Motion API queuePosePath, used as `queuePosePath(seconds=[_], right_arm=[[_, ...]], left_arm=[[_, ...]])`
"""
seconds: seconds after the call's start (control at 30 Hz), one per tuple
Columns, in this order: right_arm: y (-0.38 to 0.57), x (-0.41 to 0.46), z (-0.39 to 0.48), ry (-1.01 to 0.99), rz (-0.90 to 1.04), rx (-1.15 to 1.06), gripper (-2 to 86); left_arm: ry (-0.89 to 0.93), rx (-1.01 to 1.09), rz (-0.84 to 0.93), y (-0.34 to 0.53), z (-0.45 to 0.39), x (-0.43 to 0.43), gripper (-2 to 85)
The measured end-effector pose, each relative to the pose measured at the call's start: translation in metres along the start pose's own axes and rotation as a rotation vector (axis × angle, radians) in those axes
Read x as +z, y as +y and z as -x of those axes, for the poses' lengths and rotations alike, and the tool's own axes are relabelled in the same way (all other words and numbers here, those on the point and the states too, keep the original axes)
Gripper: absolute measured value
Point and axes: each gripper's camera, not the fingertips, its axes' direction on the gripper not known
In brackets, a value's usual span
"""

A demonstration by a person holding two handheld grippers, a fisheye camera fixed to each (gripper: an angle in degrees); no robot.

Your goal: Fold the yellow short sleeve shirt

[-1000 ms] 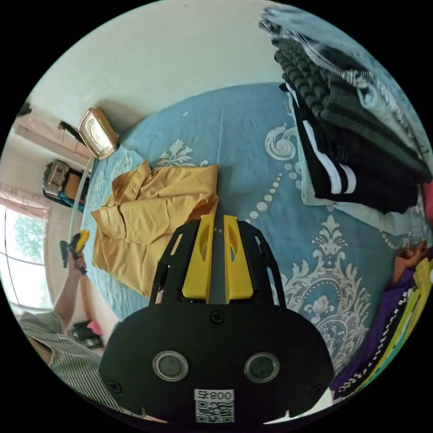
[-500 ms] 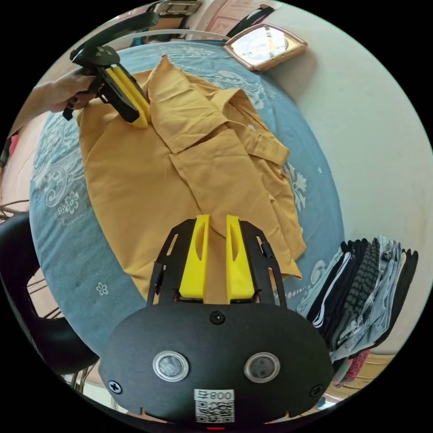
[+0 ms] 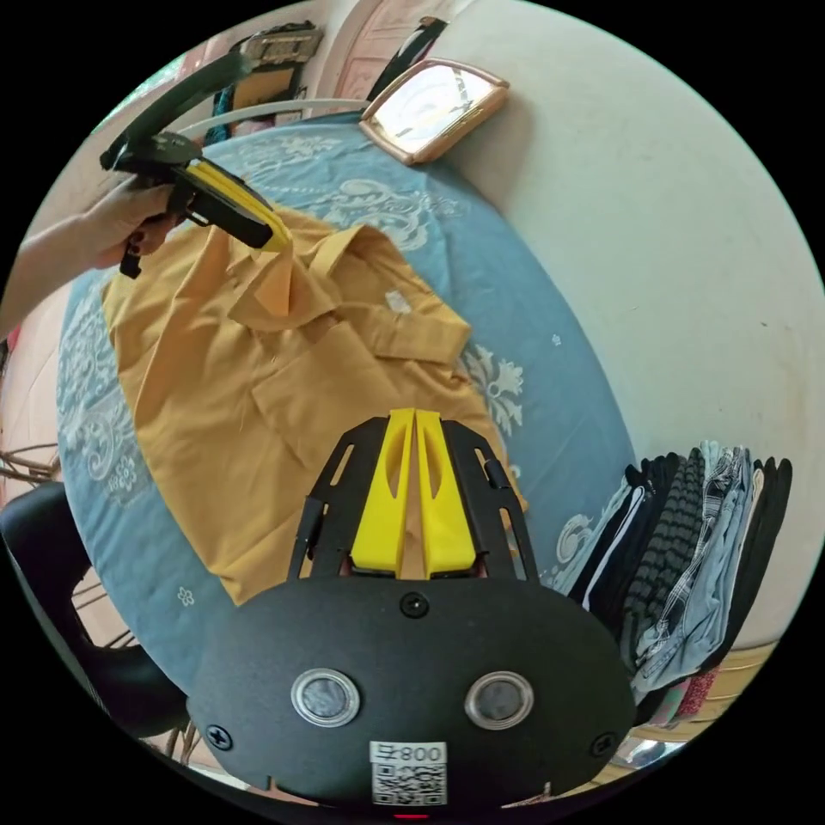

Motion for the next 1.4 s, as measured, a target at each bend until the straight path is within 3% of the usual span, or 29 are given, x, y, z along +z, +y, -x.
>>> queuePosePath(seconds=[0.17, 0.3, 0.5, 0.63, 0.9, 1.2, 1.4], right_arm=[[-0.034, -0.017, -0.037, -0.141, -0.042, 0.043, 4.0], [-0.031, -0.014, -0.017, -0.229, -0.021, -0.056, 8.1], [-0.027, 0.003, 0.02, -0.168, 0.049, -0.204, 5.9], [-0.035, 0.002, 0.012, -0.178, 0.04, -0.2, 4.9], [-0.033, 0.006, -0.002, -0.187, 0.036, -0.205, 2.6], [-0.027, 0.001, -0.051, -0.18, -0.002, -0.126, 1.0], [-0.04, -0.013, -0.127, -0.163, -0.101, 0.022, 2.2]], left_arm=[[-0.015, -0.039, -0.146, -0.047, 0.003, -0.025, 1.7], [0.13, -0.071, -0.205, -0.053, 0.007, -0.026, 3.5], [0.216, 0.016, -0.11, -0.036, -0.025, -0.003, 5.6], [0.11, 0.154, 0.036, -0.035, -0.057, 0.019, 6.7], [-0.165, 0.293, 0.161, -0.055, -0.089, 0.042, 3.5], [-0.111, 0.244, 0.108, -0.063, -0.081, 0.029, 0.9], [-0.064, 0.221, 0.033, -0.072, -0.065, 0.007, 0.6]])
